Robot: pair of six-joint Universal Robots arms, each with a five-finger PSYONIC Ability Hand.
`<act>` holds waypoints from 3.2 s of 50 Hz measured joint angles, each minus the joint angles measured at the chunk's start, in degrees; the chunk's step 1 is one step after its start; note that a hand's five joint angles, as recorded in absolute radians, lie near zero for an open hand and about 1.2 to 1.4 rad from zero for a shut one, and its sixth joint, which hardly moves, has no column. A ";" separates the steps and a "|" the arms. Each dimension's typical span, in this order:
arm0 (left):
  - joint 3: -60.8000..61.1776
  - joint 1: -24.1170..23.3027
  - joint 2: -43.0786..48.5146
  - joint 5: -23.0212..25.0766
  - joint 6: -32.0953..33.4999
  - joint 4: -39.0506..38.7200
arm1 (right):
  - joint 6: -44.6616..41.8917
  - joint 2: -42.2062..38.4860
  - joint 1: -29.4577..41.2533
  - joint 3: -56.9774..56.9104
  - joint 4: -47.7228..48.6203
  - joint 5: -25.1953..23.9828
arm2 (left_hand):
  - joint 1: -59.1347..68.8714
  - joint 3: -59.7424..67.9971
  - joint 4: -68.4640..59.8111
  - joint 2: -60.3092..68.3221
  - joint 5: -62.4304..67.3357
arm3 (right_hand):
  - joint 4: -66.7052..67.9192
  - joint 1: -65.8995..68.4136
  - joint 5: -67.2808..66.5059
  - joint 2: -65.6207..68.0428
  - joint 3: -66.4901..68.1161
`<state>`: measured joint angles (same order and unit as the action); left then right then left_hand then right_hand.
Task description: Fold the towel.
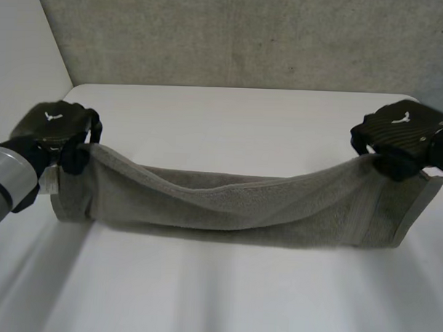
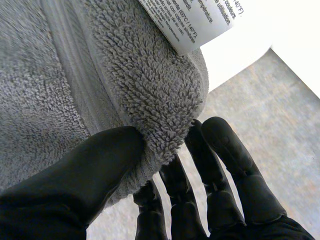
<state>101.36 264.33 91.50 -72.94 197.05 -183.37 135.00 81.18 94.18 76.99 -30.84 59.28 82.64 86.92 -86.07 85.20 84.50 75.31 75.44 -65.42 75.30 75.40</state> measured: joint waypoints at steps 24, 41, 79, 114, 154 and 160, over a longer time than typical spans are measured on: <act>-15.62 -0.60 26.36 -0.81 0.30 -1.13 | 0.34 -22.35 3.80 -7.03 8.15 4.05 | -0.15 -3.84 3.14 -1.97 -0.24 | -0.01 -0.81 0.93 0.00 -0.54; -23.08 -2.05 30.91 -5.62 10.02 -1.31 | 0.97 -28.23 7.32 -12.26 14.63 7.78 | -0.52 -6.50 5.62 -4.59 -3.11 | -0.01 -0.70 0.77 0.00 -0.44; -23.90 -2.60 29.43 -10.88 16.01 -3.61 | 8.78 -24.09 7.79 -11.89 19.92 11.58 | -53.65 -58.84 56.38 -55.95 -57.27 | -60.41 -62.08 61.90 -61.15 -61.24; -0.65 0.53 17.79 -1.42 16.10 -6.94 | 3.42 -3.49 -3.38 28.97 27.98 3.50 | -53.58 -58.33 56.38 -55.79 -55.42 | -59.29 -58.76 57.98 -58.86 -59.00; -1.70 -0.53 24.58 -3.13 16.11 -13.22 | -1.12 -12.75 -10.38 25.28 35.08 6.08 | -53.57 -58.32 56.38 -55.79 -55.40 | 1.75 -0.28 -0.99 -0.30 1.24; -1.72 -1.46 25.15 -4.54 16.09 -12.83 | -3.67 -12.12 -13.50 24.19 34.79 6.78 | -53.57 -58.32 56.37 -55.79 -55.18 | 1.75 -0.22 -0.99 -0.30 1.25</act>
<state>99.64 262.87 116.65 -77.48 213.14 -196.20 131.32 69.06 80.69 101.18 3.95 66.06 29.07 28.61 -29.70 29.41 29.33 77.06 75.22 -66.41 75.00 76.65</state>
